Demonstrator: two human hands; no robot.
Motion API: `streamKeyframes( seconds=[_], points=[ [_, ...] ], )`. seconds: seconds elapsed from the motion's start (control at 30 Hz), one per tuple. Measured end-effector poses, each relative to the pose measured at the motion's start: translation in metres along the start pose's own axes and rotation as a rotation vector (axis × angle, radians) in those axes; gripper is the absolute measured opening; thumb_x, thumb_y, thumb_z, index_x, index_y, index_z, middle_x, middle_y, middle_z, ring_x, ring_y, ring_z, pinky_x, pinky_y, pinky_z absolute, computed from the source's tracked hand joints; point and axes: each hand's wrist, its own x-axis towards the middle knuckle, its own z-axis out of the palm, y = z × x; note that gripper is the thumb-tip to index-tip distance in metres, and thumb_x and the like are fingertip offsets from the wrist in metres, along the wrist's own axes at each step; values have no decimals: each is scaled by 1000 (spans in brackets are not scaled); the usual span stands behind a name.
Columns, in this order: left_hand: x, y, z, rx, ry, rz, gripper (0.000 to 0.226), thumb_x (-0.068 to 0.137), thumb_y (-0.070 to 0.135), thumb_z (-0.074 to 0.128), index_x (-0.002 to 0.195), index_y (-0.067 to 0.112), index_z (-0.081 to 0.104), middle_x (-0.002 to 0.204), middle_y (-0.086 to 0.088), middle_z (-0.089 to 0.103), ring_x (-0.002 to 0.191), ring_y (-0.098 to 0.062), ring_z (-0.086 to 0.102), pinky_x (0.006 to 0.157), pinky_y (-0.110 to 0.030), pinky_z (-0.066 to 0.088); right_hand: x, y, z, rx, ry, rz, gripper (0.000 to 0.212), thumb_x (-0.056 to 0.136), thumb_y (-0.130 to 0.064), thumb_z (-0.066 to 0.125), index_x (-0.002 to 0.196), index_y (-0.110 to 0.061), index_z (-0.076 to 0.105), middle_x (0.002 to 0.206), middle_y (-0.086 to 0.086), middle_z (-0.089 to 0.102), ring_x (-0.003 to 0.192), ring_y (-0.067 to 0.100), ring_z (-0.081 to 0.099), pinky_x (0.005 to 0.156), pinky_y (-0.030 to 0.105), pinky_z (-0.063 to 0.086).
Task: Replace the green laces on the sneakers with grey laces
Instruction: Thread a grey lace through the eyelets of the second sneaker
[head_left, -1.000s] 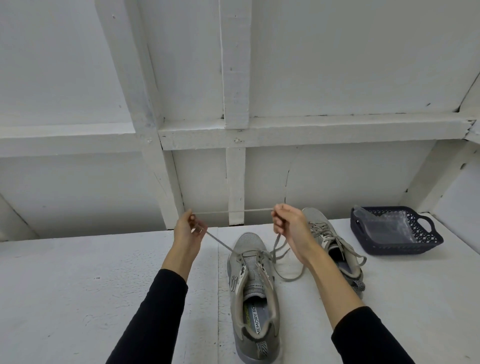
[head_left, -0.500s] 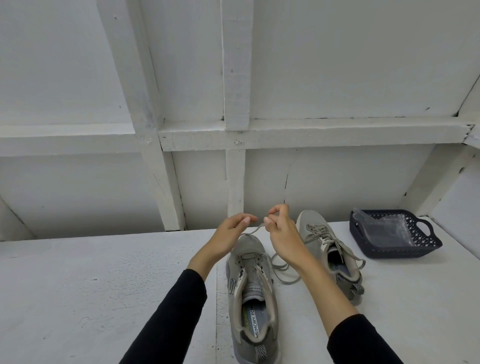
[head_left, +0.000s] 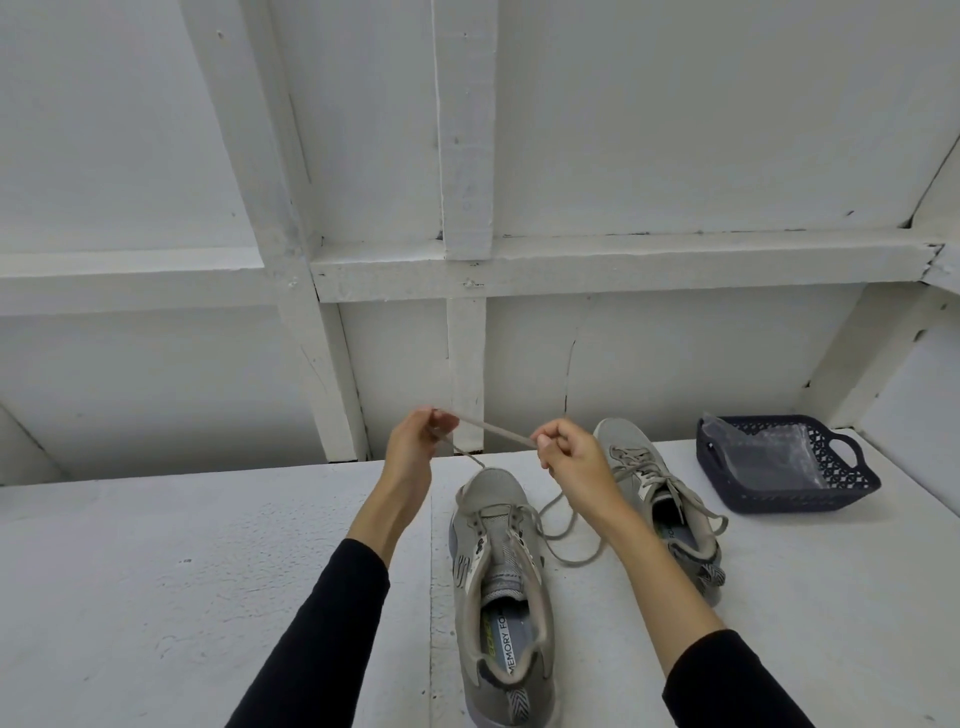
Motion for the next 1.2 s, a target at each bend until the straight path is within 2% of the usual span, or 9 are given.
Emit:
streamKeyframes(
  seconds=[0.17,0.3,0.4,0.53,0.63,0.73,0.87,1.03,1.2],
  points=[
    [2,11,-21,-381,31,-53,33,103,13,36,72,10,48,83,-7,74,88,-20,68,87,-33,50,0,2,0,94,-21,41,15,96,-9,56,88,-17,66,72,-3,64,56,7,48,56,17,41],
    [-1,17,-28,-523,60,-35,30,102,15,38,72,15,41,55,3,49,53,-11,48,69,-27,53,-1,8,2,94,5,64,13,91,-9,63,83,-16,70,69,-4,65,55,5,51,54,15,42],
    [-3,17,-32,-42,118,-4,26,102,20,42,76,18,40,58,6,39,52,-10,31,47,-20,32,-3,12,3,85,-19,64,28,92,2,57,83,-20,72,73,-8,69,60,3,57,56,16,45],
    [-8,6,-36,515,-23,112,12,97,28,56,99,16,52,81,2,48,73,-11,45,66,-25,37,-5,11,9,33,9,72,18,88,3,62,83,-11,71,72,0,68,58,2,59,58,16,48],
    [-6,-6,-42,849,-172,201,16,87,49,62,102,42,62,83,14,57,86,-8,52,79,-31,40,-4,13,11,43,99,88,8,83,-1,72,80,-8,71,68,4,66,59,9,59,58,18,50],
    [-7,-14,-39,1224,-243,245,14,88,58,59,98,52,67,111,18,60,113,-15,41,89,-32,29,-4,15,13,64,40,92,13,88,5,62,87,-2,72,73,9,67,65,13,60,63,15,53],
    [-19,-19,-27,1285,-250,177,22,88,64,54,99,51,67,120,23,49,114,-6,23,89,-38,16,-5,16,20,46,17,90,19,91,7,55,86,-8,67,75,6,68,68,14,64,65,16,54],
    [-16,-27,-23,1242,-238,132,22,88,61,55,77,43,63,112,27,58,116,-8,45,104,-48,15,-11,22,21,-28,63,67,14,89,1,61,85,-11,55,75,11,69,70,17,66,73,31,57],
    [-20,-32,-16,1164,-304,140,6,93,51,54,93,48,59,97,34,61,103,6,53,106,-47,17,-15,24,18,-96,10,16,17,88,-4,64,81,-16,55,72,9,67,69,17,63,76,39,54]
  ],
)
